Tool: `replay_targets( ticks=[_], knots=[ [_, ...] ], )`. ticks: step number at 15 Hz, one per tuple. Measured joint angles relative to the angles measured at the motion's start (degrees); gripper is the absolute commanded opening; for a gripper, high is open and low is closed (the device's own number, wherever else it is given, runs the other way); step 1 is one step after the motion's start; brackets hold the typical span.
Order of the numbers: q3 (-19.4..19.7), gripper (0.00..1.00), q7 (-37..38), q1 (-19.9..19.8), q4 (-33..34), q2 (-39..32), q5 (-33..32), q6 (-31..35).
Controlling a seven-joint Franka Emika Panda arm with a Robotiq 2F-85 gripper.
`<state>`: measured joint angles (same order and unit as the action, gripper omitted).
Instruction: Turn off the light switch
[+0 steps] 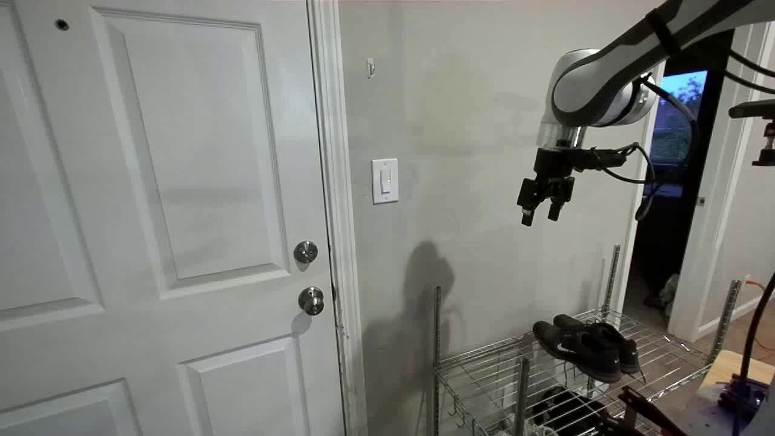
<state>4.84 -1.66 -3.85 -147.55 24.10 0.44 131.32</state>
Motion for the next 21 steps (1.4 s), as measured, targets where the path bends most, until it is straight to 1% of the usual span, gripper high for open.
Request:
replay_targets(
  ticks=[10, 12, 14, 16, 17, 21],
  knots=[
    [0.0, 1.0, 0.0, 0.0, 0.0, 0.0, 0.0, 0.2],
    [-0.1, 1.0, 0.7, 0.0, 0.1, -0.5, 0.1, 2.4],
    [-0.4, 1.0, 3.0, 0.0, 0.1, -1.6, 0.1, 6.6],
    [-1.8, 1.0, 6.0, 0.2, 0.0, -2.9, 0.1, 11.6],
    [-3.2, 1.0, 7.5, 0.3, -0.2, -3.6, 0.1, 13.7],
    [-10.5, 1.0, 14.3, 1.4, -2.1, -5.2, -1.0, 20.1]
  ],
)
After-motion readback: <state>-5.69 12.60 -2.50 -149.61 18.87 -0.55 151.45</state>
